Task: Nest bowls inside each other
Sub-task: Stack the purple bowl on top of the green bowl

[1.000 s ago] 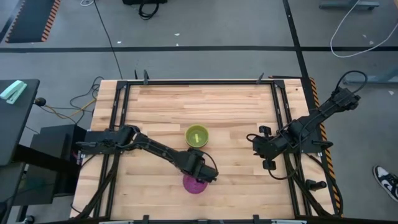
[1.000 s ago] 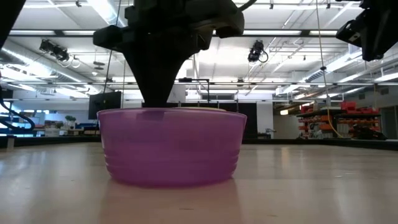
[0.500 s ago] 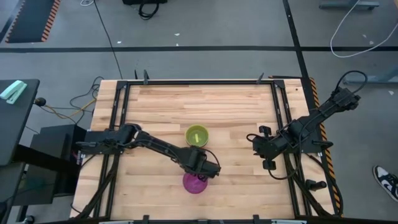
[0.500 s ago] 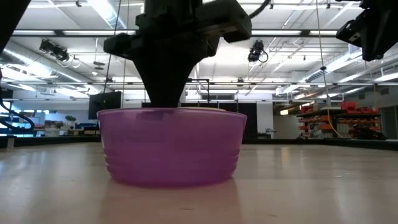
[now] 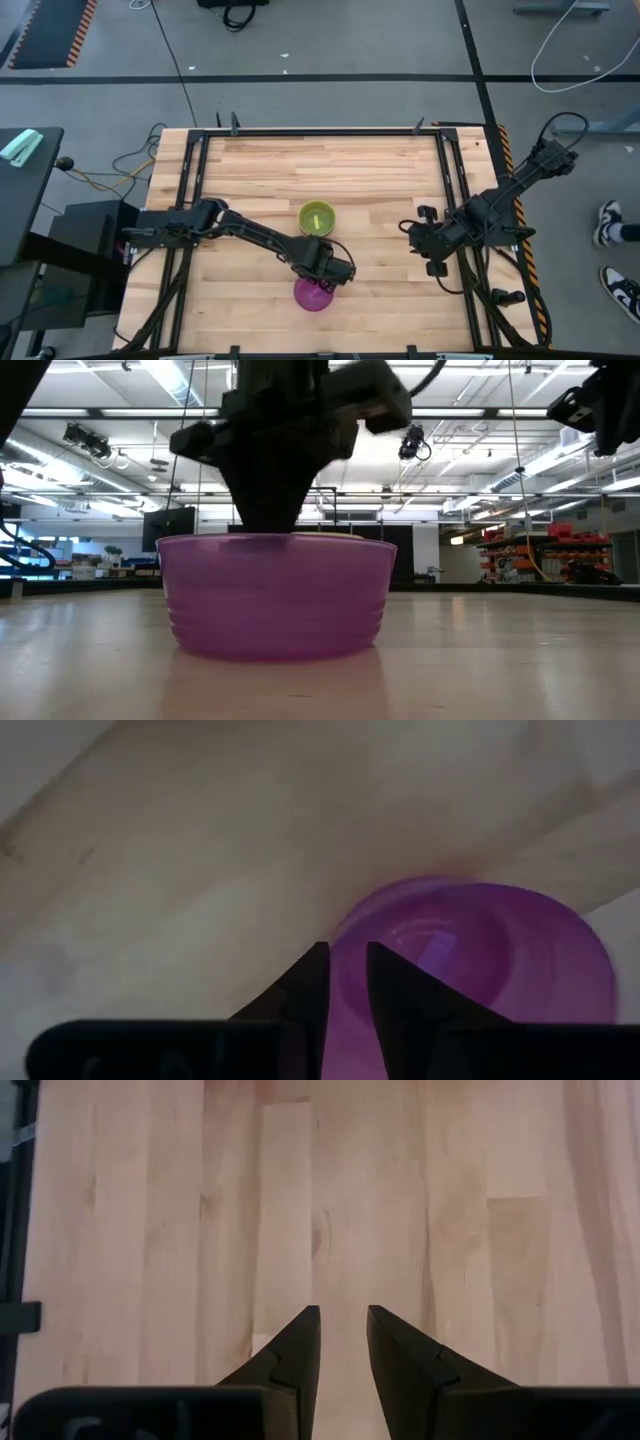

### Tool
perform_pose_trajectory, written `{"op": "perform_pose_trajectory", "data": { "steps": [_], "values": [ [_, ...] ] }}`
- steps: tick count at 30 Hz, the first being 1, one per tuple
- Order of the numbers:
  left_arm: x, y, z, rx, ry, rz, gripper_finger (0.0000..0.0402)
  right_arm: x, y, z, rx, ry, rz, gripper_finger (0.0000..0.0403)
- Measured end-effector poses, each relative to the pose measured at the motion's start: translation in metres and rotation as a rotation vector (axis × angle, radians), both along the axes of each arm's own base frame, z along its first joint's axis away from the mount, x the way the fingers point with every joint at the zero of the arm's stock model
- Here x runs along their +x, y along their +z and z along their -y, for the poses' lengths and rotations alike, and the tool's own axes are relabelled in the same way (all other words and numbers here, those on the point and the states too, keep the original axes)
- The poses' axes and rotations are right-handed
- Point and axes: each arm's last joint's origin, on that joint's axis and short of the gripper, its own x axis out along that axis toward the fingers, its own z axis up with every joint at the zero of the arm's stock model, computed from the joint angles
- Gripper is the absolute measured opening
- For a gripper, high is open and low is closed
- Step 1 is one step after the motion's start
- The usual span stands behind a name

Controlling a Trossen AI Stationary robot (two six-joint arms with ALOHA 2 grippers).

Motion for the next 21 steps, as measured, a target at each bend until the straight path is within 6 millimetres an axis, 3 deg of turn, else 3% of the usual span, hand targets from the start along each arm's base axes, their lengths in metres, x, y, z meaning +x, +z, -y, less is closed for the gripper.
{"op": "perform_pose_trajectory", "data": {
  "steps": [6,16,21],
  "values": [
    [-0.003,-0.015,-0.002,-0.024,0.003,-0.037,0.0081,-0.002,0.0,-0.003,0.001,0.016,0.001,0.0094],
    [-0.002,-0.017,-0.005,-0.037,-0.013,-0.036,0.0074,-0.001,0.0,-0.003,0.002,0.015,0.003,0.0094],
    [-0.001,-0.017,-0.005,-0.042,-0.016,-0.03,0.0044,-0.001,0.0,-0.003,0.002,0.016,0.003,0.0094]
  ]
}}
